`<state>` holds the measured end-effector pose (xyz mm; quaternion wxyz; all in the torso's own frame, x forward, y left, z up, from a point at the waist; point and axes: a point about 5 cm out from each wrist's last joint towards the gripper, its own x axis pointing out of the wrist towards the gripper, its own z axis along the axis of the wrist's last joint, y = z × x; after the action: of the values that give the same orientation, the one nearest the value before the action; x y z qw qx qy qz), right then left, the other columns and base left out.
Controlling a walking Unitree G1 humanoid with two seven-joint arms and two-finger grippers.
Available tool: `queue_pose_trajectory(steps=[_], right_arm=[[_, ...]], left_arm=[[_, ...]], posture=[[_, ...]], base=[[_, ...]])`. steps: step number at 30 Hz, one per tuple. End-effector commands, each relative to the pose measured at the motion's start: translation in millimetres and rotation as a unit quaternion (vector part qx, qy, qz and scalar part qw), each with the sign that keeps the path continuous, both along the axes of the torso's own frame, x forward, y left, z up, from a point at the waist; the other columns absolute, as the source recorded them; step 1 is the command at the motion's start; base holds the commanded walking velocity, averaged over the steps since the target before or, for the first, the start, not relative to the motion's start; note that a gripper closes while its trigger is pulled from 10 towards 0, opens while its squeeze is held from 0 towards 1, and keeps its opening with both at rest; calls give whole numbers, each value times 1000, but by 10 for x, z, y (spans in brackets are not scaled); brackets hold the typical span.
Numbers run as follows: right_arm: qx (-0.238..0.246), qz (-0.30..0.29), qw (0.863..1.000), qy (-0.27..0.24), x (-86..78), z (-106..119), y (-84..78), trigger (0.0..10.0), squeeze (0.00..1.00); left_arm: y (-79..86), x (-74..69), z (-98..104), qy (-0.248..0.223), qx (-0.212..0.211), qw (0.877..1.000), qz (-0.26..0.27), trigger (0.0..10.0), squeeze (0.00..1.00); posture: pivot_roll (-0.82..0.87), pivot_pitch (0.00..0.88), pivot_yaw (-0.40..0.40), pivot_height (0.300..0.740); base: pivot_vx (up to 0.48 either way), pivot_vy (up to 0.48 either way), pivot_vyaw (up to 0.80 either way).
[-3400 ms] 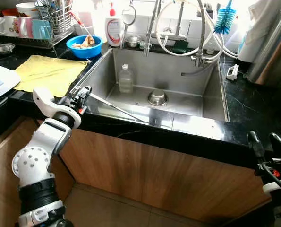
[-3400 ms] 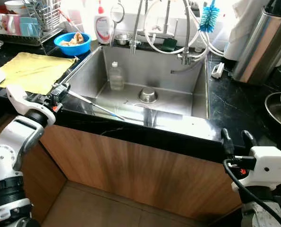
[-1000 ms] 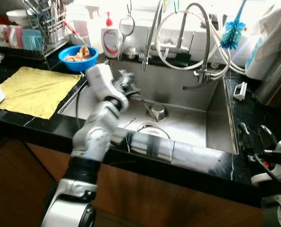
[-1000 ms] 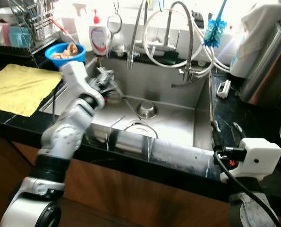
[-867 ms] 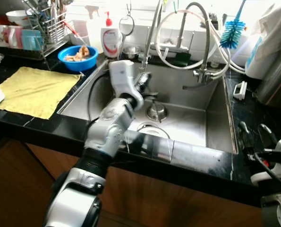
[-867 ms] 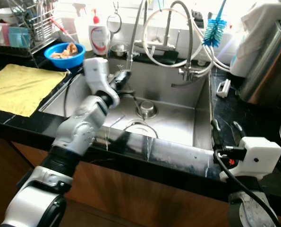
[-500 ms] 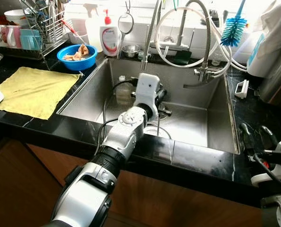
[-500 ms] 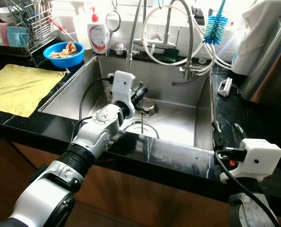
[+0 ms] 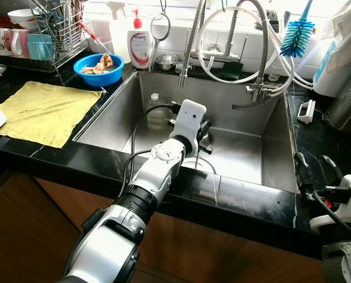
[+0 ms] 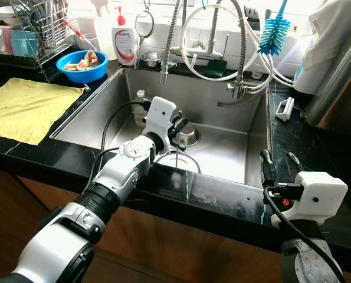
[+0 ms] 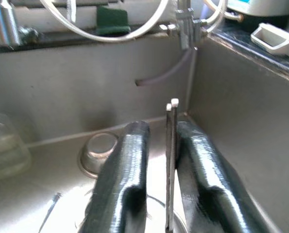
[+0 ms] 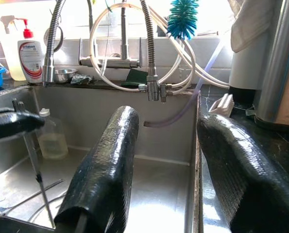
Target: Kitchen organization
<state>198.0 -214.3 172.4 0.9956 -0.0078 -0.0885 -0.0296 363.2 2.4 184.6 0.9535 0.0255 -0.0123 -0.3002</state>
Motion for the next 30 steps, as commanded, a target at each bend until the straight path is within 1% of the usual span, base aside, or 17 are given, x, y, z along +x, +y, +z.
queue_pose_trajectory(steps=[1, 4, 5, 6, 7, 10, 11, 12, 14, 18, 19, 20, 22, 25, 26, 27, 30], right_arm=[[-2, 2, 1000, 2, 16, -12, 11, 10000, 0], [0, 4, 1000, 2, 20, -17, 19, 10000, 0], [-1, 6, 1000, 2, 23, -19, 30, 10000, 0], [-1, 6, 1000, 2, 23, -19, 30, 10000, 0], [0, 6, 1000, 2, 23, -17, 28, 10000, 0], [0, 5, 1000, 0, 21, -15, 23, 10000, 0], [-1, 5, 1000, 0, 17, -15, 28, 10000, 0], [-2, 5, 1000, 0, 14, -16, 29, 10000, 0], [-1, 2, 1000, -1, 3, -13, 14, 10000, 0], [-4, 1, 1000, -1, 3, -8, -1, 10000, 0], [-5, 0, 1000, -2, 3, -3, -13, 10000, 0], [-5, 0, 1000, -2, 3, -3, -13, 10000, 0], [-6, -1, 1000, -3, 7, 0, -24, 10000, 0], [-12, -7, 1000, -4, 19, 1, -38, 10000, 0], [-12, -7, 1000, -4, 19, 1, -38, 10000, 0], [-16, -12, 1000, -6, 23, 6, -50, 10000, 0], [-17, -14, 1000, -7, 20, 5, -53, 10000, 0]], left_arm=[[3, -25, -7, -11, 9, 1000, -6, 10000, 1000], [27, -27, -9, -15, 5, 1000, 0, 10000, 1000], [72, -28, 23, -31, -1, 1000, 5, 10000, 890], [72, -28, 23, -31, -1, 1000, 5, 10000, 890], [115, -41, 62, -47, -11, 999, 3, 10000, 0], [212, -63, 137, -78, -21, 997, -4, 10000, 0], [349, -47, 215, -100, -23, 995, 3, 10000, 0], [398, -40, 241, -105, -24, 994, 7, 10000, 0], [652, 5, 339, -126, -11, 991, 36, 10000, 0], [1044, 43, 462, -151, 3, 985, 83, 10000, 0], [1200, 29, 513, -174, 25, 980, 97, 10000, 0], [1200, 29, 513, -174, 25, 980, 97, 10000, 0], [1374, 4, 537, -203, 59, 970, 117, 10000, 0], [1651, -78, 480, -212, 83, 958, 175, 10000, 0], [1651, -78, 480, -212, 83, 958, 175, 10000, 0], [1751, -153, 422, -219, 100, 951, 195, 10000, 0], [1837, -282, 337, -223, 109, 946, 210, 10000, 0]], posture=[[-36, 10, 19, 740], [-36, 5, 19, 740], [-38, 2, 21, 740], [-38, 2, 21, 740], [-33, 0, 21, 740], [-38, 0, 24, 740], [-40, 0, 27, 740], [-40, 0, 27, 740], [-37, 0, 31, 740], [-35, 0, 31, 740], [-30, 0, 28, 740], [-30, 0, 28, 740], [-23, 0, 27, 740], [-19, 0, 29, 740], [-19, 0, 29, 740], [-18, 0, 30, 740], [-17, 0, 29, 740]], base=[[0, 0, 0], [0, 0, 0], [0, 0, 0], [0, 0, 0], [0, 0, 0], [0, 0, 0], [0, 0, 0], [0, 0, 0], [0, 0, 0], [0, 0, 0], [0, 0, 0], [0, 0, 0], [0, 0, 0], [0, 0, 0], [0, 0, 0], [0, 0, 0], [0, 0, 0]])
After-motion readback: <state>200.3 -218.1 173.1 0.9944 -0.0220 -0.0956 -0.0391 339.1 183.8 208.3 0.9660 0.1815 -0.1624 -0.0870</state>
